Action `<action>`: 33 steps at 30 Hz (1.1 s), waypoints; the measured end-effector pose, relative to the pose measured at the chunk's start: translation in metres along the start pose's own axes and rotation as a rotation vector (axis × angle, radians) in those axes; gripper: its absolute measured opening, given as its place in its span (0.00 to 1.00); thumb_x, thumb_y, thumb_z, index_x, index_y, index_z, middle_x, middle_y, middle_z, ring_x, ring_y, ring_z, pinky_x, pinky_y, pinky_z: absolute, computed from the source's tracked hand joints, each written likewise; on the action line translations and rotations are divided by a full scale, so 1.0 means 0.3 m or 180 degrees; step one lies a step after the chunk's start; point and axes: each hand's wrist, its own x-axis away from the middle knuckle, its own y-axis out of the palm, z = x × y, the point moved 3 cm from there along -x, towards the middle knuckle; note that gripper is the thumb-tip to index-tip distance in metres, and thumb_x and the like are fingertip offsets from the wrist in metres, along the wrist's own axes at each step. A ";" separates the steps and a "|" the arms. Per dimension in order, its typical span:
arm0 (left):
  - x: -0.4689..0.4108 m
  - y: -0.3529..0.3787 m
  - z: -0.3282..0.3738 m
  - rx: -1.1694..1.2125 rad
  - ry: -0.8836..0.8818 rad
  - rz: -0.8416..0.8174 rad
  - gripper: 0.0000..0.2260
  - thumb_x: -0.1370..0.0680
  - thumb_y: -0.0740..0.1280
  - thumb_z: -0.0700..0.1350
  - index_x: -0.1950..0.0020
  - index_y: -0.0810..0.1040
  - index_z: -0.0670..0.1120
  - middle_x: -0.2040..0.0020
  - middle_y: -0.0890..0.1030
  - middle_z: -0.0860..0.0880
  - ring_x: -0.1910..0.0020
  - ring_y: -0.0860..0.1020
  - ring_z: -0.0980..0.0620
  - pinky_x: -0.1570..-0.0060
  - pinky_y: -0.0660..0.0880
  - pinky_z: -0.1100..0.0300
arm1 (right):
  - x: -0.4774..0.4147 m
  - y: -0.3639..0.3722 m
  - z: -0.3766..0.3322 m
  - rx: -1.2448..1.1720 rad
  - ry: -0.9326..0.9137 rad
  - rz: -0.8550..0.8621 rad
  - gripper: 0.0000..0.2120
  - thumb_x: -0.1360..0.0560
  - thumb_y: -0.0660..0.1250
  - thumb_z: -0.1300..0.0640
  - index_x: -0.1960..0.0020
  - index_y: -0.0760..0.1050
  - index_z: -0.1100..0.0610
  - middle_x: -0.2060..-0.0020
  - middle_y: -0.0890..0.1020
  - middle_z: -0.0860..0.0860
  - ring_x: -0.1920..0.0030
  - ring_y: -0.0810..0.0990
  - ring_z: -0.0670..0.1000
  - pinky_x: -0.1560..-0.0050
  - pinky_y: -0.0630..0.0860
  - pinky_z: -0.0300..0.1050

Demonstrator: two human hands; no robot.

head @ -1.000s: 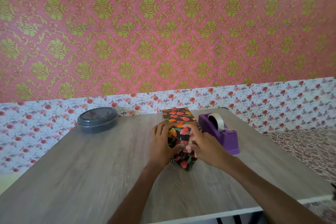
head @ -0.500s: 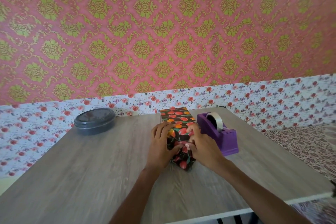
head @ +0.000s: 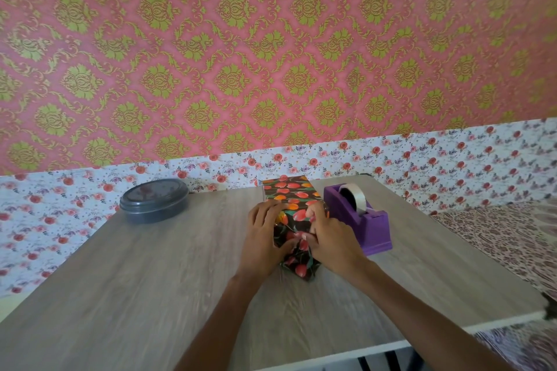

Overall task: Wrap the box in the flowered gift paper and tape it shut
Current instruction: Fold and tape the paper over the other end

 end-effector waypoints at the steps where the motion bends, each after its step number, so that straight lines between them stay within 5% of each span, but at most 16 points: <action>1: 0.000 -0.002 -0.001 0.0002 0.0007 -0.0050 0.35 0.32 0.78 0.50 0.28 0.69 0.49 0.29 0.67 0.52 0.28 0.59 0.51 0.29 0.61 0.54 | -0.001 0.002 -0.003 0.0046 0.0033 0.0011 0.19 0.23 0.67 0.52 0.43 0.57 0.49 0.59 0.81 0.48 0.63 0.82 0.50 0.64 0.81 0.50; 9: -0.028 -0.040 0.019 0.0039 -0.0057 -0.0226 0.34 0.30 0.66 0.69 0.32 0.69 0.51 0.33 0.68 0.53 0.31 0.61 0.54 0.33 0.64 0.60 | 0.010 -0.006 -0.021 0.0539 0.0194 0.0145 0.21 0.23 0.65 0.51 0.37 0.57 0.53 0.55 0.81 0.51 0.59 0.82 0.52 0.64 0.76 0.42; 13: -0.054 -0.022 0.049 -0.0268 -0.0290 -0.0162 0.31 0.31 0.75 0.59 0.33 0.68 0.49 0.32 0.67 0.53 0.30 0.58 0.53 0.37 0.70 0.57 | 0.014 0.001 -0.031 0.0615 0.0426 0.0236 0.24 0.23 0.68 0.50 0.38 0.56 0.53 0.55 0.82 0.51 0.58 0.83 0.52 0.62 0.78 0.42; 17: -0.072 -0.026 0.055 -0.0473 -0.0270 -0.0289 0.28 0.30 0.76 0.54 0.35 0.70 0.49 0.33 0.68 0.54 0.31 0.59 0.52 0.39 0.72 0.56 | 0.016 0.020 -0.035 0.0843 0.0816 0.0408 0.33 0.31 0.78 0.49 0.40 0.58 0.54 0.65 0.82 0.51 0.68 0.82 0.52 0.72 0.75 0.43; 21: -0.087 -0.025 0.044 -0.0583 -0.0227 -0.0380 0.26 0.30 0.76 0.52 0.36 0.69 0.50 0.33 0.69 0.53 0.32 0.59 0.50 0.36 0.71 0.54 | 0.004 -0.017 0.010 0.0628 0.1251 0.0466 0.42 0.32 0.73 0.36 0.30 0.58 0.56 0.49 0.82 0.52 0.55 0.84 0.53 0.62 0.77 0.44; 23: -0.092 -0.023 0.039 -0.0590 -0.0211 -0.0415 0.26 0.30 0.77 0.51 0.38 0.69 0.50 0.34 0.69 0.53 0.32 0.60 0.50 0.38 0.73 0.52 | -0.013 -0.024 0.037 0.0234 0.1255 0.0475 0.44 0.34 0.76 0.38 0.29 0.57 0.55 0.46 0.81 0.52 0.53 0.84 0.54 0.60 0.79 0.45; 29: -0.096 -0.031 0.033 -0.0426 -0.0315 -0.0497 0.27 0.31 0.77 0.54 0.38 0.68 0.50 0.35 0.67 0.53 0.33 0.58 0.51 0.38 0.71 0.54 | -0.041 -0.009 0.063 -0.0405 0.1052 0.0029 0.25 0.24 0.68 0.64 0.31 0.67 0.52 0.68 0.77 0.42 0.69 0.76 0.37 0.70 0.73 0.32; 31: -0.096 -0.032 0.035 -0.0361 -0.0362 -0.0483 0.28 0.31 0.77 0.57 0.38 0.69 0.50 0.36 0.67 0.53 0.34 0.59 0.51 0.39 0.71 0.55 | -0.037 -0.005 0.076 -0.0536 0.1037 0.0018 0.28 0.26 0.68 0.67 0.30 0.67 0.52 0.62 0.81 0.44 0.65 0.79 0.39 0.65 0.76 0.33; 33: -0.095 -0.040 0.035 -0.0268 -0.0497 -0.0373 0.27 0.31 0.76 0.60 0.41 0.70 0.51 0.40 0.68 0.54 0.37 0.60 0.52 0.42 0.69 0.58 | -0.037 -0.002 0.063 -0.0659 0.0917 0.0065 0.33 0.28 0.75 0.60 0.28 0.65 0.52 0.52 0.83 0.48 0.54 0.82 0.45 0.53 0.79 0.40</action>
